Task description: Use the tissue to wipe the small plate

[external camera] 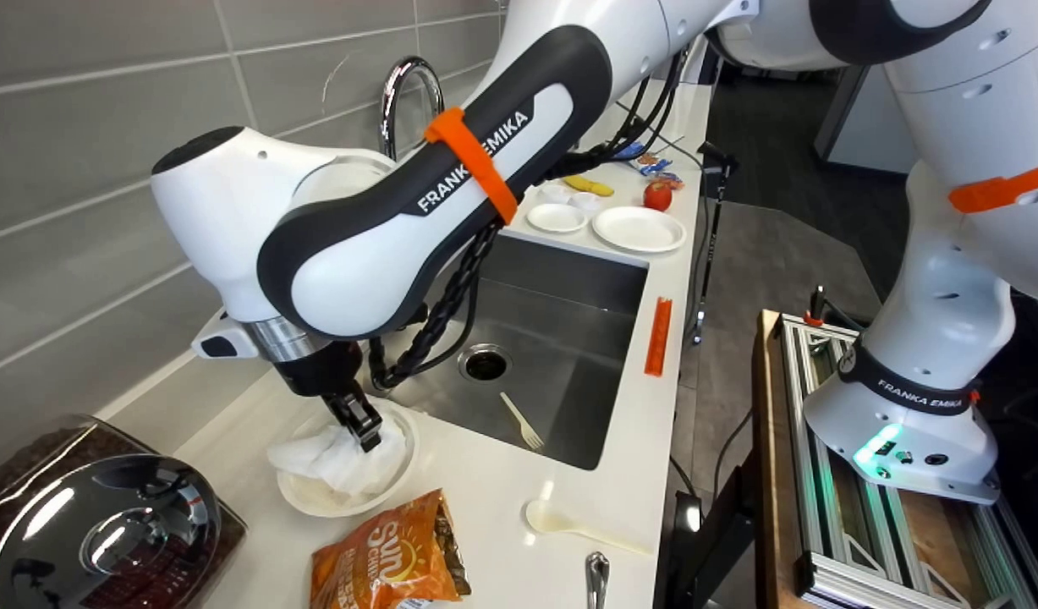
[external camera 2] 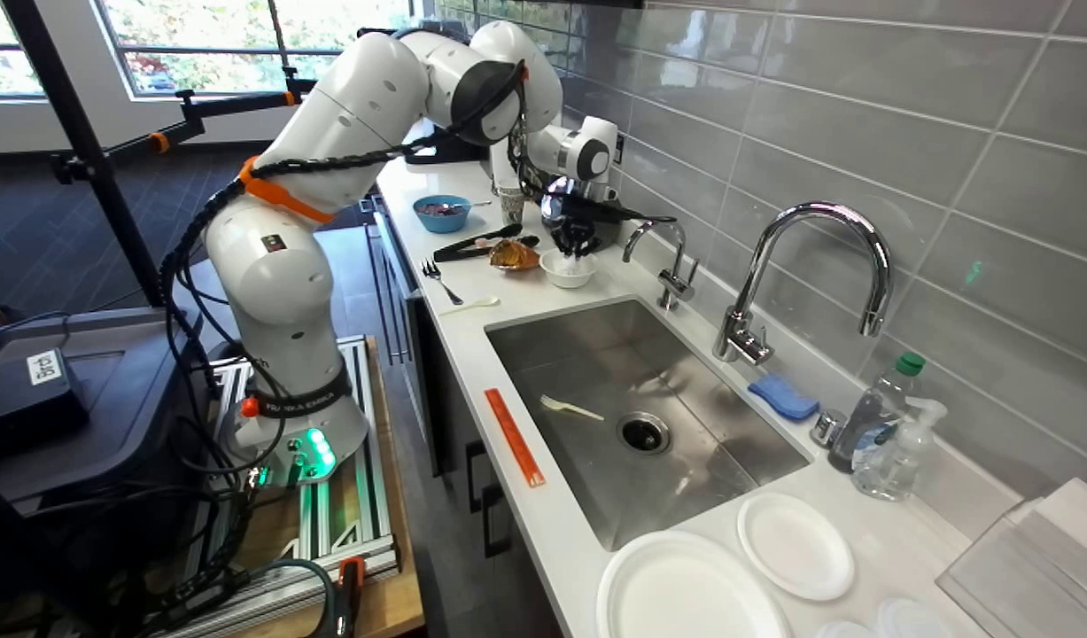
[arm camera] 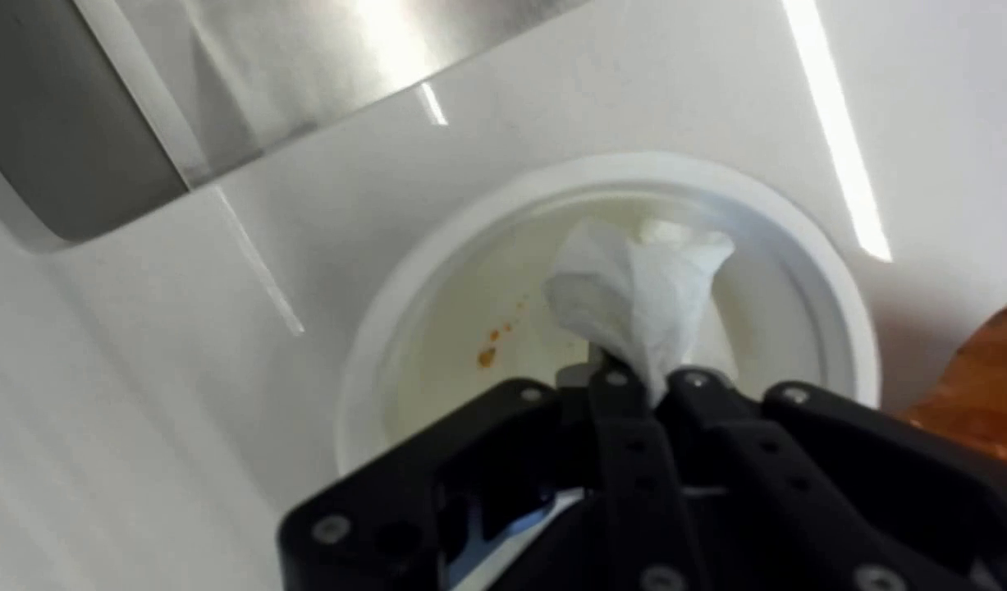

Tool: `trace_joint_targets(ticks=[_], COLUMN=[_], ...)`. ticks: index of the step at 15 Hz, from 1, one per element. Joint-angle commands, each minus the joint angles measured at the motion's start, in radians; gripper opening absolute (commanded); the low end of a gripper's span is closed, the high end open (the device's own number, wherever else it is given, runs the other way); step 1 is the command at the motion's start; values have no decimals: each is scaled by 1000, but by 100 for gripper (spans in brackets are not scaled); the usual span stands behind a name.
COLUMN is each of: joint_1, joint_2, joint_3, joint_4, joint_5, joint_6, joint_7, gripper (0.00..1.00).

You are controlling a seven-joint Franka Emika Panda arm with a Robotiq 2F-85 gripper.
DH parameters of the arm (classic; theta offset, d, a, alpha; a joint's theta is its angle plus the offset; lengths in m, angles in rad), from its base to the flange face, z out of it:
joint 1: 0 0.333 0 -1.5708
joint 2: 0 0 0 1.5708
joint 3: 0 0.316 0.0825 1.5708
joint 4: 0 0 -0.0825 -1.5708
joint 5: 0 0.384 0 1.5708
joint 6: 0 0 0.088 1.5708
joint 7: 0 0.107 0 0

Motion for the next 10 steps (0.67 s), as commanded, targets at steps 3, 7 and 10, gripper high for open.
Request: trace_joint_targets(ticks=[3, 7, 10], joint_1=[-15, 11, 23], joint_2=[21, 9, 3], joint_3=[29, -28, -50], joint_4=[26, 10, 4], joint_5=[55, 3, -34], joint_6=[44, 115, 70], joint_7=[-25, 64, 91], gripper=[1, 1, 1])
